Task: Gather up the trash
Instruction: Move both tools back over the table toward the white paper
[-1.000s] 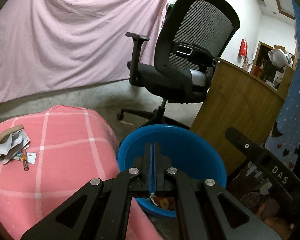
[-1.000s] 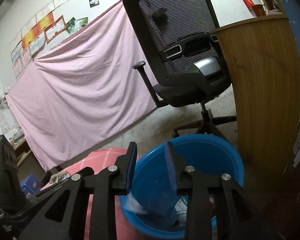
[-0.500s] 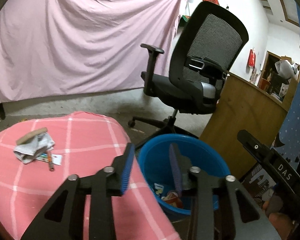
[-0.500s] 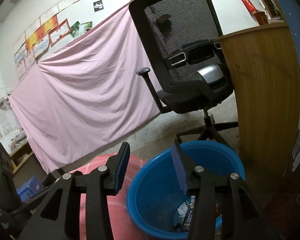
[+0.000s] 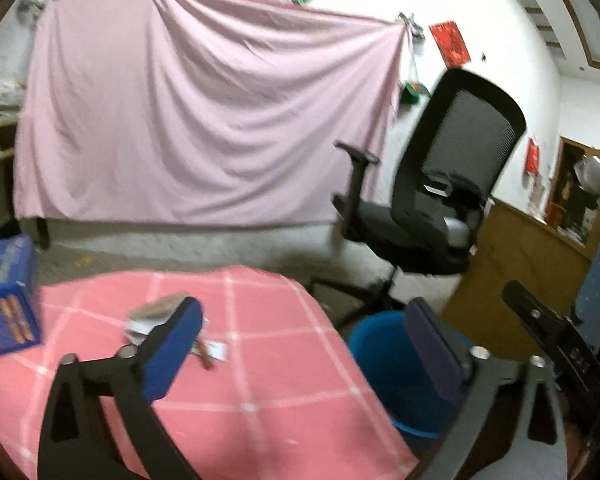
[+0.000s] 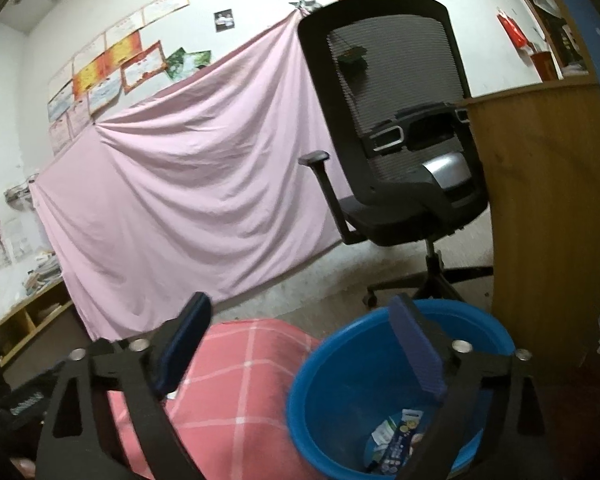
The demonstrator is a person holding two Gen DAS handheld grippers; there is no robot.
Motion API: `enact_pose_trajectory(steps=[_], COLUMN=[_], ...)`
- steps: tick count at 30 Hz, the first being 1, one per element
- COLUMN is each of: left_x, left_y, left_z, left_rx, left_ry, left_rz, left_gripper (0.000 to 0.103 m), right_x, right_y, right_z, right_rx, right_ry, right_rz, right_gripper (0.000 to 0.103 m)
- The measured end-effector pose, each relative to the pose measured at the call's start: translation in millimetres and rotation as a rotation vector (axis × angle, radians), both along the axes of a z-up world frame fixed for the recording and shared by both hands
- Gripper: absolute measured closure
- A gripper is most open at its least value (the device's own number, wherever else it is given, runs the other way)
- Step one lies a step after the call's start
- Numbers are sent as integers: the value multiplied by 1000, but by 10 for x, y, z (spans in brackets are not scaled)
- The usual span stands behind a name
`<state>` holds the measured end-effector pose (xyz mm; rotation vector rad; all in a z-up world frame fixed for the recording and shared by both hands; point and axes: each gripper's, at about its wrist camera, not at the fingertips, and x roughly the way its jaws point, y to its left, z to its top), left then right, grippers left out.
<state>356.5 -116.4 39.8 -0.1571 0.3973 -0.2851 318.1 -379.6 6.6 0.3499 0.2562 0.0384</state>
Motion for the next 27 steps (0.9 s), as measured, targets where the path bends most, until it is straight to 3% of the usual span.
enact_pose_trajectory(steps=[7,12,16,20,27], left_x=[-247,-414,-517,-540,-480], left_y=[439,789,1006,1175,1306], left_z=[30,-2,-61,-154,-241], left_rx=[19,2,33,71,74], left_ry=[-121,-204,-266,-281,-264], left_rz=[105,196,243,278,296], left_gripper=[2,2,2,2,2], right_x=[-56,-113,-147,-150,-115], right_y=[303,618,879,1111,1366], right_z=[114,195,218,196,175], right_rx=[-54,-141,-224,-302,-346], right_ry=[-105,-193,-267,-314,-349], right_rz=[36,84,111,124,160], right_gripper=[0,0,0,0,0])
